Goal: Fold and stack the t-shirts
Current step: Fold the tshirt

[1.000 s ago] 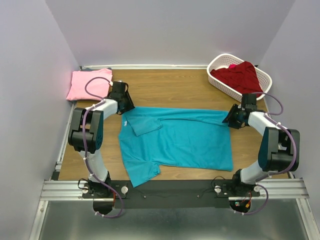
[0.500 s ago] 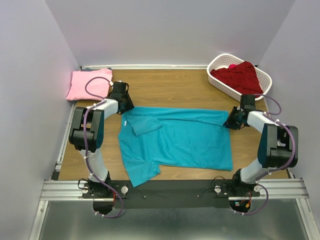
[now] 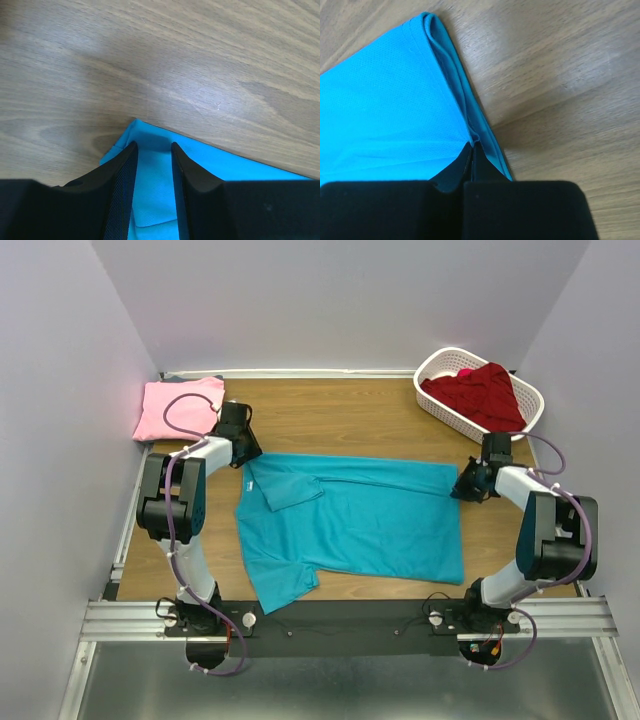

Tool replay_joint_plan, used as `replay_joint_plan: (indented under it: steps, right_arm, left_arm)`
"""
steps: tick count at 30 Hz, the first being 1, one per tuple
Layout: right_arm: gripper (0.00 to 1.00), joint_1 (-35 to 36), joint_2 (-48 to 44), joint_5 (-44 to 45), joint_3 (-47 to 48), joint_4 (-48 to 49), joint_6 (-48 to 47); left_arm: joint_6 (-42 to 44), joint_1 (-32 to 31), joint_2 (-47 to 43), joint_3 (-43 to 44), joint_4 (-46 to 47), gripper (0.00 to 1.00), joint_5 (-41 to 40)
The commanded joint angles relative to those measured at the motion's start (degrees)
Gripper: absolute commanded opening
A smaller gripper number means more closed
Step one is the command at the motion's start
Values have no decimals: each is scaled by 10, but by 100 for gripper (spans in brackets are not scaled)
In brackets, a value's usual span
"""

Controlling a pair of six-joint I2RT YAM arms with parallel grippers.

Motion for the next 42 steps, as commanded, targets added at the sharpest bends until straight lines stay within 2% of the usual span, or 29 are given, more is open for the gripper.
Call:
replay_joint_plan:
  steps: [1,3,4,5,6,10,15,16,22,25,28,36,42]
  right_arm:
    - [1,-8,-17,43,-11,-13,-6]
    - [4,-8,-21,34,-5,-18,-25]
    - [11,-8,-23,23,-1,-20,-32]
    - [22,-5,-25,3,10,-24,-38]
    - [26,-1,-30,-1,15,-26,-49]
    - [35,96,-43,42,56,-34,-92]
    - [37,208,-25,100,110,-38,-163]
    - [37,249,-20,106,128,-37,-185]
    - [40,368,54,73,189,-38,-343]
    - [40,399,97,30,221,-38,-370]
    - [40,446,130,42,257,-37,-407]
    - [40,492,234,61,333,-36,-458]
    - [40,503,267,85,357,-34,-477]
  left_arm:
    - [12,5,16,16,-16,42,-42]
    - [12,5,16,17,-17,42,-39]
    - [12,5,15,17,-16,42,-37]
    - [12,5,14,15,-16,42,-35]
    - [12,4,13,16,-14,42,-33]
    - [14,-1,9,15,-13,43,-31]
    - [17,-2,2,13,-14,45,-34]
    - [18,-2,0,12,-15,45,-36]
    - [19,-2,-2,14,-17,45,-38]
    - [21,-2,-3,16,-20,45,-38]
    - [21,-2,-1,16,-20,45,-41]
    - [20,-2,3,20,-28,45,-45]
    - [21,-2,4,22,-30,45,-45]
